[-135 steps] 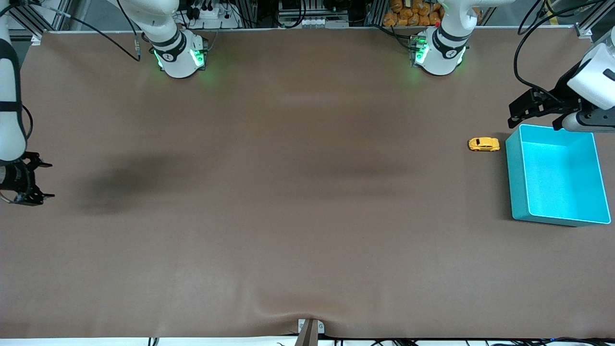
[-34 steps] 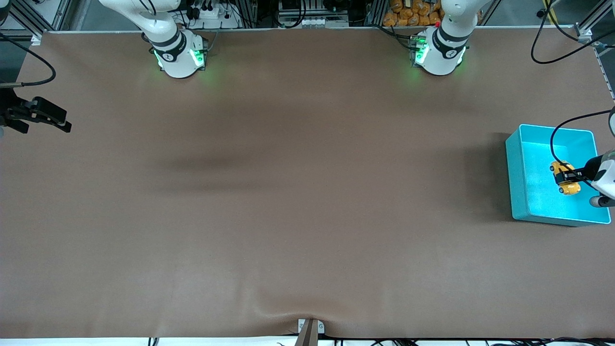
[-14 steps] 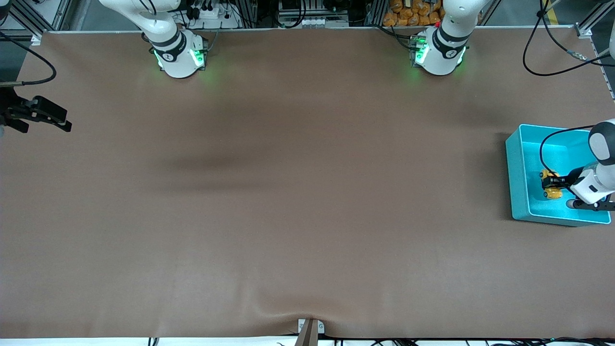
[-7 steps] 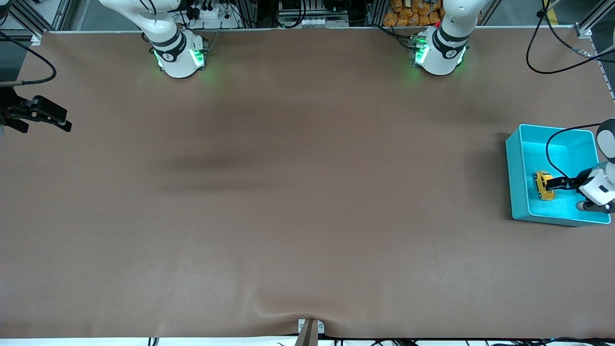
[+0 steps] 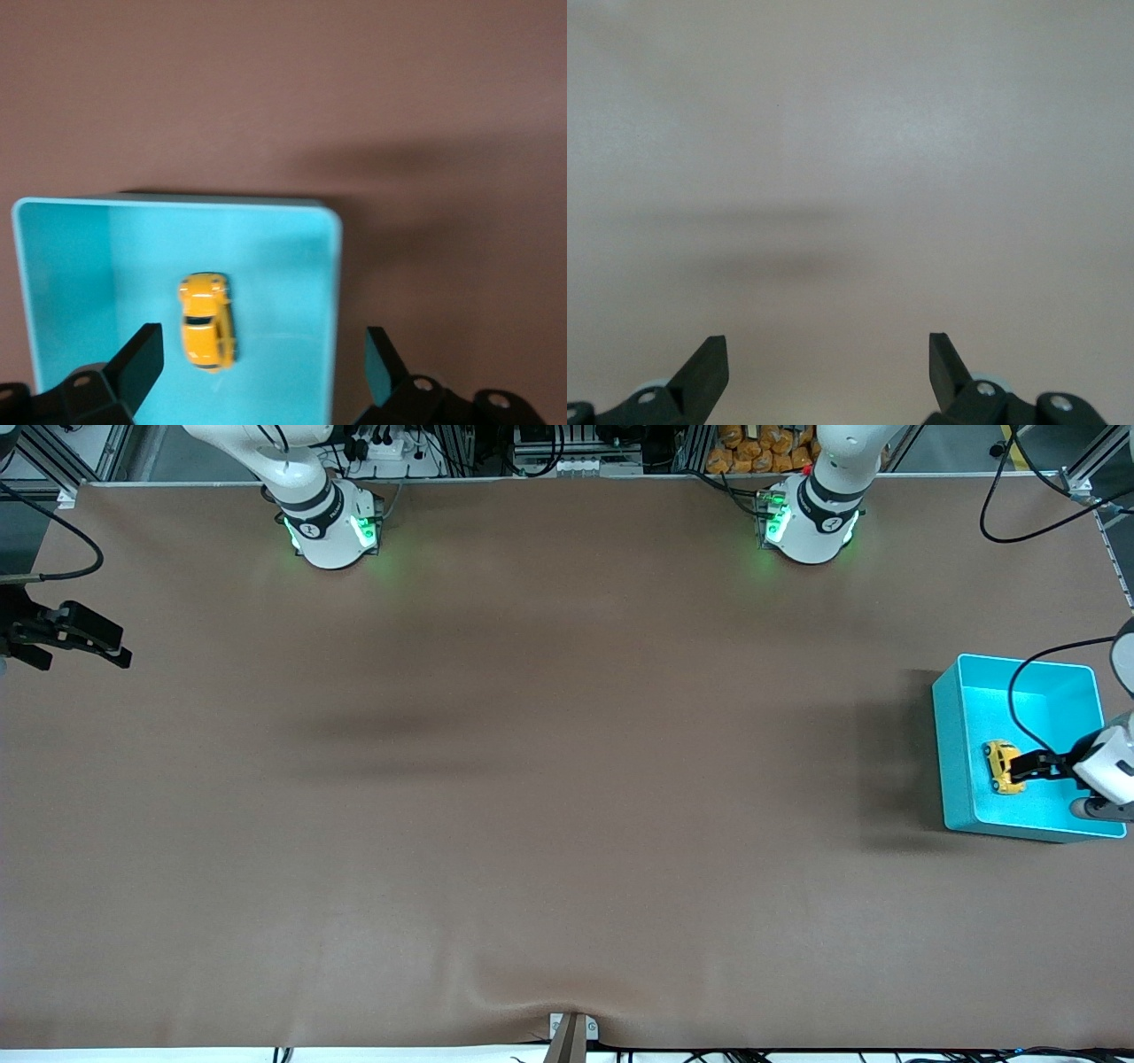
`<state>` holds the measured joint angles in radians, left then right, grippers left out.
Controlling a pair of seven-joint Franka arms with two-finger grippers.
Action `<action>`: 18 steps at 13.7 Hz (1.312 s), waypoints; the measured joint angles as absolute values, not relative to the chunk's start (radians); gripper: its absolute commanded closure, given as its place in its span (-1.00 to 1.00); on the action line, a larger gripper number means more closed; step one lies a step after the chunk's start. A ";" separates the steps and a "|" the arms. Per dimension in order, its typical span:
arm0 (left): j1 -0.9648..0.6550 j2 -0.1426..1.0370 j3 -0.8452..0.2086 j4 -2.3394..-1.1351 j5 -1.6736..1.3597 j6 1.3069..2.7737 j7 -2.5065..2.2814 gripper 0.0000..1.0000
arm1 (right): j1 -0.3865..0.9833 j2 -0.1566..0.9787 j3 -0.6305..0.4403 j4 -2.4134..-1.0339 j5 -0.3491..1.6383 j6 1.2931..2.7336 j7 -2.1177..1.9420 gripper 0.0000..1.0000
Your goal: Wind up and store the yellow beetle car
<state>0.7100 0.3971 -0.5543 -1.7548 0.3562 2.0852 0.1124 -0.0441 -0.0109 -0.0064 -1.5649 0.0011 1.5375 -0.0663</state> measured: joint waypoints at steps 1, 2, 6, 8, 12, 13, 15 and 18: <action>0.700 0.386 -0.583 -1.755 0.356 2.068 0.071 -1.00 | -0.044 -0.011 -0.006 -1.565 0.001 1.538 -0.066 -1.00; 0.678 0.371 -0.597 -1.755 0.356 2.051 0.044 -1.00 | -0.044 -0.011 -0.006 -1.565 0.001 1.538 -0.066 -1.00; 0.591 0.285 -0.600 -1.753 0.308 1.979 0.001 -1.00 | -0.044 -0.011 -0.006 -1.565 0.001 1.538 -0.066 -1.00; 0.518 0.232 -0.562 -1.752 0.253 1.948 -0.013 -1.00 | -0.044 -0.011 -0.006 -1.565 0.001 1.538 -0.066 -1.00; 0.278 0.124 -0.366 -1.751 0.147 1.891 -0.068 -1.00 | -0.044 -0.011 -0.006 -1.565 0.001 1.538 -0.066 -1.00; 0.227 0.102 -0.324 -1.751 0.133 1.864 -0.076 -1.00 | -0.044 -0.011 -0.006 -1.565 0.001 1.538 -0.066 -1.00; 0.117 0.058 -0.223 -1.744 0.098 1.807 -0.081 -1.00 | -0.044 -0.011 -0.006 -1.565 0.001 1.538 -0.066 -1.00; 0.022 0.014 -0.133 -1.702 0.063 1.696 -0.081 -1.00 | -0.044 -0.010 -0.006 -1.565 0.001 1.538 -0.066 -1.00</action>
